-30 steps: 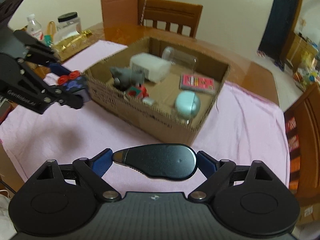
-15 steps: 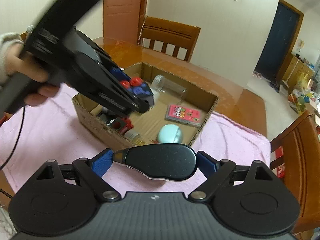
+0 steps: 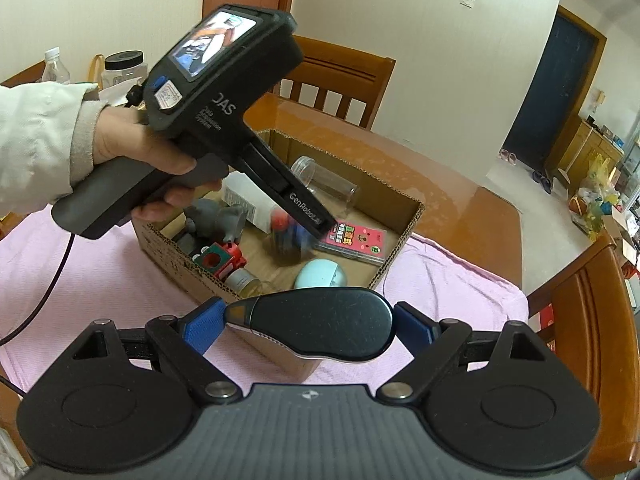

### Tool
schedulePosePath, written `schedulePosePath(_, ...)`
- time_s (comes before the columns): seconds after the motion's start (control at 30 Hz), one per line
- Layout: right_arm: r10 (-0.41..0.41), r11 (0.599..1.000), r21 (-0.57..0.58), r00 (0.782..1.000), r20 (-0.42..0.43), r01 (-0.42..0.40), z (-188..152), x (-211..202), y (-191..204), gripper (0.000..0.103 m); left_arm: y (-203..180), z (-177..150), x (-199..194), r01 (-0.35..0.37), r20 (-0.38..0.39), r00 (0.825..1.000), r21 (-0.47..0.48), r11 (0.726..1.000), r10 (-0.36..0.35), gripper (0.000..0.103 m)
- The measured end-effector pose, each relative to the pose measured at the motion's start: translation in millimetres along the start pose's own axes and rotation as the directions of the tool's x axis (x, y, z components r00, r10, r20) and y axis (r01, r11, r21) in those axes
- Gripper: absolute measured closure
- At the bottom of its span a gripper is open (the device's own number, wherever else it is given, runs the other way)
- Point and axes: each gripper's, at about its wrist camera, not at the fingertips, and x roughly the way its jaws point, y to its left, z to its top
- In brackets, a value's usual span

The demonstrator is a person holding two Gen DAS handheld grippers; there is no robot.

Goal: Organize rigid objects
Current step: 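Place the cube toy in the box with the left tool while the right tool places the remote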

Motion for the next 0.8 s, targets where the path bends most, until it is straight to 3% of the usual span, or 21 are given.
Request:
schedulePosePath(0.4, 0.054, 0.998, 0.02, 0.999, 0.006, -0.054, 33.1, 39.7, -4.1, 0.01, 35.3, -10.6, -53.8, -0.111, 0.051, 0.992, -0.021, 0.994, 0.112, 0.005)
schedulePosePath(0.8, 0.117, 0.99, 0.081, 0.993, -0.024, -0.115, 64.6, 99.7, 13.1, 0.01, 70.1, -44.2, -121.5, -0.243, 0.145, 0.956, -0.093, 0.966, 0.254, 0.001)
